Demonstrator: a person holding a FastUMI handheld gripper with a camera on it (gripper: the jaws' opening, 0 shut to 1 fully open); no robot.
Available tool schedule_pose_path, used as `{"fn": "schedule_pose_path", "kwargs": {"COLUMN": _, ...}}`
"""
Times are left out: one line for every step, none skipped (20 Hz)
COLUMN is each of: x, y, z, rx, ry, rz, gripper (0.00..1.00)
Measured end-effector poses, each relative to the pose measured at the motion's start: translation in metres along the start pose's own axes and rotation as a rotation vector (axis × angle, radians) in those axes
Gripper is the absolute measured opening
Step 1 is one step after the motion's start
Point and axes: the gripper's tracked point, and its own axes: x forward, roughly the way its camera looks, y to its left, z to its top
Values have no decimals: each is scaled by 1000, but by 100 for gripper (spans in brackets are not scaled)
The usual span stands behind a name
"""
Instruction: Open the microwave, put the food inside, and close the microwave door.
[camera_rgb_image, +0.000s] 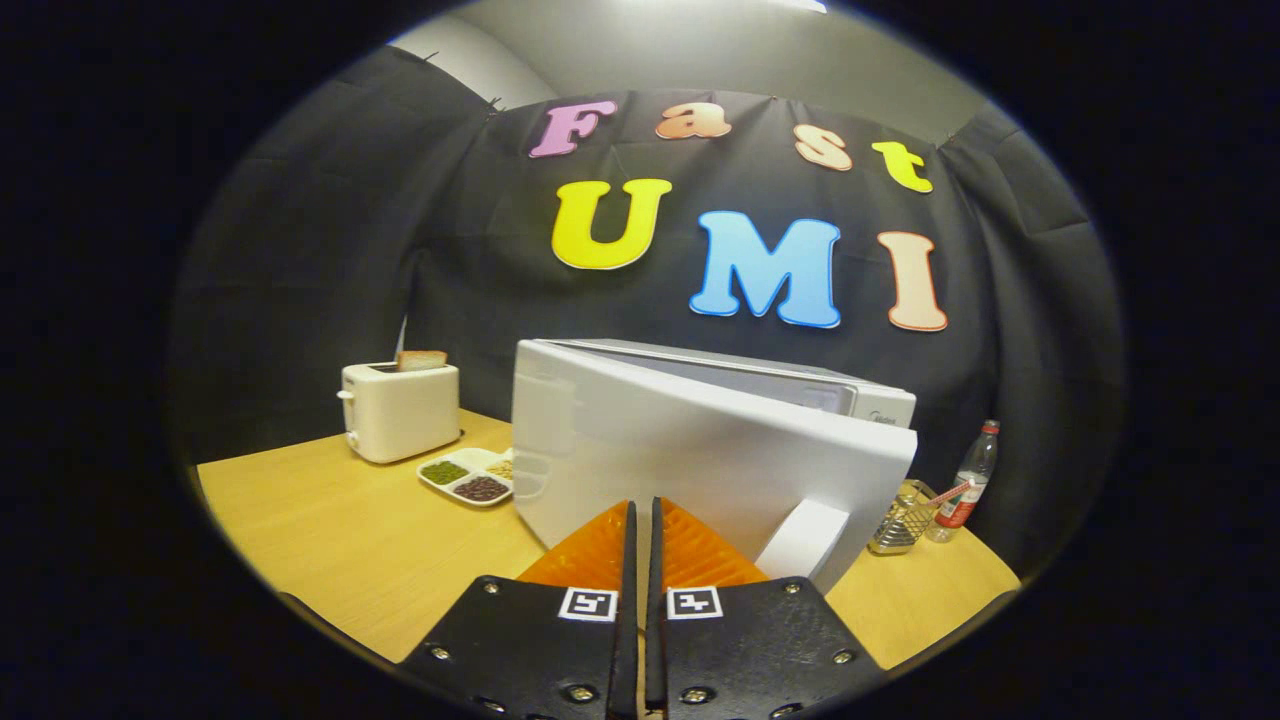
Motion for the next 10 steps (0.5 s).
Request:
{"fn": "schedule_pose_path", "kwargs": {"x": 10, "y": -13, "z": 0, "rx": 1, "ry": 6, "rz": -27, "gripper": 4}}
{"fn": "schedule_pose_path", "kwargs": {"x": 21, "y": -25, "z": -1, "rx": 12, "ry": 13, "rz": -55, "gripper": 4}}
{"fn": "schedule_pose_path", "kwargs": {"x": 30, "y": -35, "z": -3, "rx": 22, "ry": 22, "rz": -76, "gripper": 4}}
{"fn": "schedule_pose_path", "kwargs": {"x": 38, "y": -44, "z": -2, "rx": 24, "ry": 21, "rz": -101, "gripper": 4}}
{"fn": "schedule_pose_path", "kwargs": {"x": 45, "y": -51, "z": -2, "rx": 14, "ry": 14, "rz": -126, "gripper": 4}}
{"fn": "schedule_pose_path", "kwargs": {"x": 51, "y": -58, "z": -1, "rx": -3, "ry": 4, "rz": -148, "gripper": 4}}
{"fn": "schedule_pose_path", "kwargs": {"x": 58, "y": -66, "z": 0, "rx": -13, "ry": 0, "rz": -169, "gripper": 4}}
{"fn": "schedule_pose_path", "kwargs": {"x": 65, "y": -70, "z": -2, "rx": -16, "ry": 4, "rz": -182, "gripper": 4}}
{"fn": "schedule_pose_path", "kwargs": {"x": 71, "y": -74, "z": -6, "rx": -11, "ry": 14, "rz": -195, "gripper": 4}}
{"fn": "schedule_pose_path", "kwargs": {"x": 74, "y": -78, "z": -7, "rx": -2, "ry": 17, "rz": -201, "gripper": 4}}
